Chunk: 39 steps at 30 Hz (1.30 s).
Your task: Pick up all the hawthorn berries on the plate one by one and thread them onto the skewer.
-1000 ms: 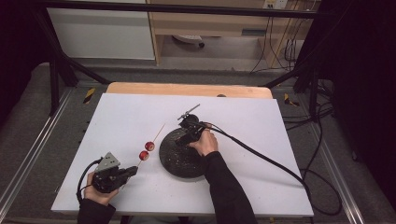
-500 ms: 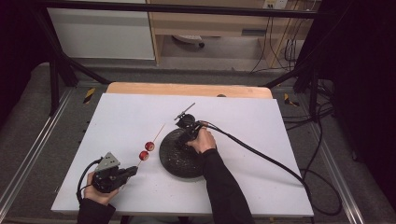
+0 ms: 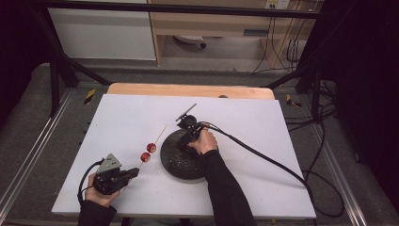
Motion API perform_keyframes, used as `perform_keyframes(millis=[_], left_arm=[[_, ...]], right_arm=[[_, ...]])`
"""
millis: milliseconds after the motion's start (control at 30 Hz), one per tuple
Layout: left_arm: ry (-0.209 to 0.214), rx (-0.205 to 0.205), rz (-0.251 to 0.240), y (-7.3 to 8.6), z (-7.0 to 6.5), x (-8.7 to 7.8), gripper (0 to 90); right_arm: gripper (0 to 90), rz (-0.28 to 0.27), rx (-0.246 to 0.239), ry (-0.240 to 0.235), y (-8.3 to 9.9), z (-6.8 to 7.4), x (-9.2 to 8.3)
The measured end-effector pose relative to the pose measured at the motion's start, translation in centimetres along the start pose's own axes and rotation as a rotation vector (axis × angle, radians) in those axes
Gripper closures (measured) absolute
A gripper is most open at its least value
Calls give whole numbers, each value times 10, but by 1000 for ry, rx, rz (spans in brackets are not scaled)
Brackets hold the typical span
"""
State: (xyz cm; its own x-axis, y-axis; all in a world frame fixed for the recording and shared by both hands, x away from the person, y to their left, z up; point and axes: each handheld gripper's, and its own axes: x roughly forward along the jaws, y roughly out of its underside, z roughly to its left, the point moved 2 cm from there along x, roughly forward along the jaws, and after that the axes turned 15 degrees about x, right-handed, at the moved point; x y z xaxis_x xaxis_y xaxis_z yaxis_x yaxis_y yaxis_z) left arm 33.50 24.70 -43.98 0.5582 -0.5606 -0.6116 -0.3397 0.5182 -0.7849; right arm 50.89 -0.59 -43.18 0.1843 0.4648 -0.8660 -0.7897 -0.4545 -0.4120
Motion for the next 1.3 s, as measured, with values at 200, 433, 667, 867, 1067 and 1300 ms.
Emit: perform_keyframes(millis=[200, 433, 667, 867, 1067, 1300], left_arm=[[0, 0, -2, 0, 0, 0, 881], [0, 2, -4, -1, -1, -1, 881], [1, 4, -7, -2, -3, 0, 881], [0, 6, -9, -2, -4, 0, 881], [1, 9, -7, -3, -6, 1, 881], [3, 14, -8, -4, -8, 1, 881]], right_arm=[[624, -6, 22, -4, -1, 1, -6], [626, -14, 37, -9, 0, 3, -18], [626, -35, 61, -20, 4, 6, -32], [626, -73, 110, -51, 11, 2, -42], [626, -124, 146, -96, 23, -3, -50], [627, -187, 174, -148, 37, -3, -57]])
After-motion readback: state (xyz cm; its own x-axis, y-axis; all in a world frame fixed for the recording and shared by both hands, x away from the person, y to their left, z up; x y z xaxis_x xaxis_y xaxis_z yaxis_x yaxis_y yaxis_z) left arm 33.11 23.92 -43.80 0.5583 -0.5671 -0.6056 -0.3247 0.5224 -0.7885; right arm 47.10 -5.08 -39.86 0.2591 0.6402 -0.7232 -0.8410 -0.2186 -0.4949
